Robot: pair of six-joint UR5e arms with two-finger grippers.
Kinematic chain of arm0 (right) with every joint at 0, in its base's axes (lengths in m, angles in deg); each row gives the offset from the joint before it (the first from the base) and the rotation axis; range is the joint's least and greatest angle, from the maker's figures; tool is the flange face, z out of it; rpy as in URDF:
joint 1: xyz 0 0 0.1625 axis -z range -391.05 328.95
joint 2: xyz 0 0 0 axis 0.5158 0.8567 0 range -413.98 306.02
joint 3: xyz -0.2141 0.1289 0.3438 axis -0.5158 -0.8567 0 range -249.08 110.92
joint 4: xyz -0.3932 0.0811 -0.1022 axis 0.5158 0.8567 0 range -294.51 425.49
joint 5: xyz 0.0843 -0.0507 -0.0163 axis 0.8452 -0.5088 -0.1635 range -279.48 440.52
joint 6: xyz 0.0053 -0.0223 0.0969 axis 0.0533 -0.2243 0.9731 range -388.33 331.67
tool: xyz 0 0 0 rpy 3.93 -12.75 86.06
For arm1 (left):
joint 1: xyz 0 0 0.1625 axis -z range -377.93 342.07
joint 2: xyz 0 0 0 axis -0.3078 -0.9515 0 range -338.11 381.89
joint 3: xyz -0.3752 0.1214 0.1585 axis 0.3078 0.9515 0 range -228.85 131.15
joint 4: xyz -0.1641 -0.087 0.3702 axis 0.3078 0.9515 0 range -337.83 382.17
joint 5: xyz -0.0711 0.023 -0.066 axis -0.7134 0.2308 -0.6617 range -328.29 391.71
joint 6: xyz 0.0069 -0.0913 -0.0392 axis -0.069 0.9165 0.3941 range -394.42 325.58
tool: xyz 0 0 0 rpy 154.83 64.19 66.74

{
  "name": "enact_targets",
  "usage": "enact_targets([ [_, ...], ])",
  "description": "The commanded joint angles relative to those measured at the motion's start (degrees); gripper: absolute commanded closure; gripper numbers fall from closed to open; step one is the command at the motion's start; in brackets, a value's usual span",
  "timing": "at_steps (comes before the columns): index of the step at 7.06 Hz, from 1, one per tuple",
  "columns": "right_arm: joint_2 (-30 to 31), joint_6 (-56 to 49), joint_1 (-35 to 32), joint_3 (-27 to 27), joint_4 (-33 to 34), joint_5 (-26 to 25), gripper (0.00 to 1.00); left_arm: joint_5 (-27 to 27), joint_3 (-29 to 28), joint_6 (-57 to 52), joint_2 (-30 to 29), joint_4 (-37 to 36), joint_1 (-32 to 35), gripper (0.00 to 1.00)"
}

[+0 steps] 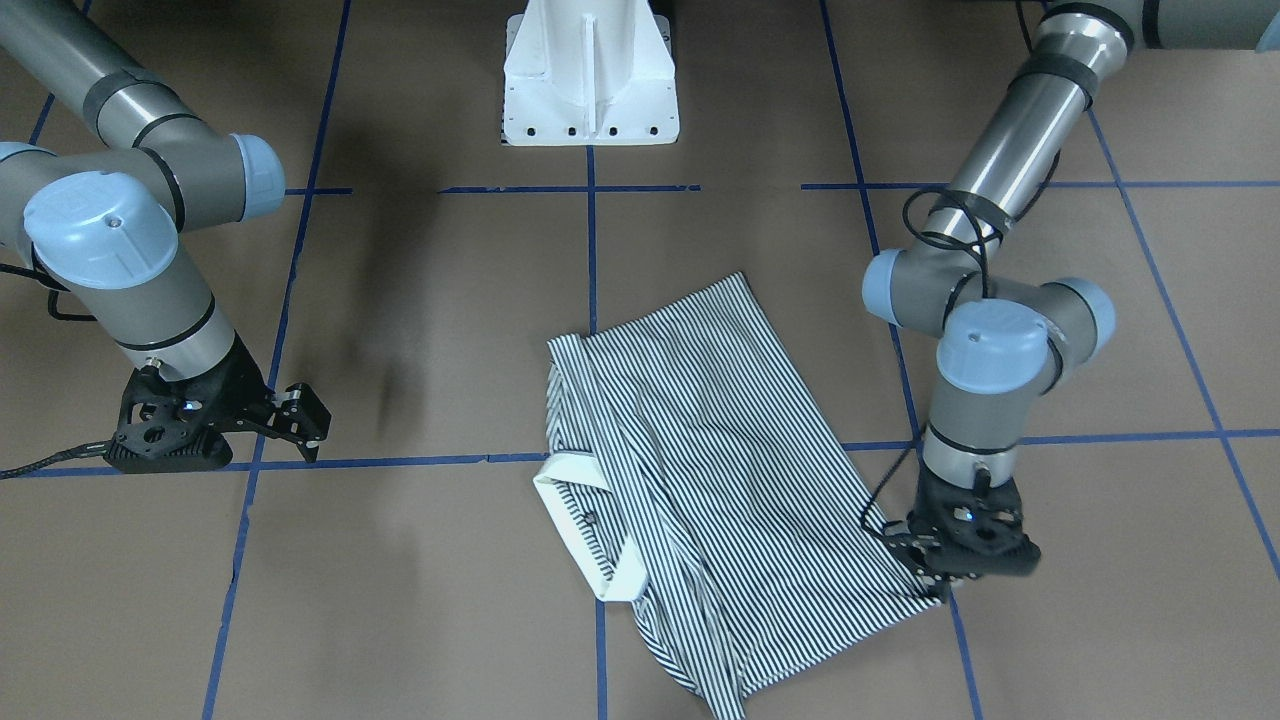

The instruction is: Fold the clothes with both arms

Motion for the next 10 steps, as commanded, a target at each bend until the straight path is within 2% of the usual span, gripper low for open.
enact_targets([
  [1, -3.45, 9.21, 5.10, -0.62, -0.10, -4.84, 0.00, -0.38, 0.41, -2.62, 0.79, 3.65, 0.65, 0.00],
  [2, -7.04, 18.76, 8.80, -1.41, 0.07, -9.58, 0.05, -3.96, 2.51, -2.80, 1.23, 3.85, 0.83, 0.00],
  [3, -11.52, 27.73, 11.97, -4.03, 0.07, -14.16, 0.18, -6.08, 5.40, -2.80, 3.93, 4.37, 0.74, 0.00],
  [4, -17.04, 34.78, 14.17, -9.45, -0.01, -18.64, 0.23, -6.19, 8.39, -2.72, 5.61, 4.20, 0.74, 0.00],
  [5, -21.62, 38.33, 15.41, -14.73, -0.97, -20.25, 0.26, -6.19, 8.68, -2.28, 5.80, 4.29, 0.74, 0.00],
  [6, -22.54, 41.24, 16.56, -20.87, -10.46, -22.27, 0.27, -6.19, 8.69, -2.10, 5.81, 4.29, 0.65, 0.00],
  [7, -25.59, 41.79, 17.18, -26.59, -13.08, -23.85, 0.27, -6.19, 8.69, -2.10, 5.89, 4.29, 0.65, 0.00],
  [10, -25.54, 42.23, 18.32, -27.44, -13.11, -24.04, 0.40, -6.19, 8.69, -1.92, 5.81, 4.38, 0.30, 0.00],
])
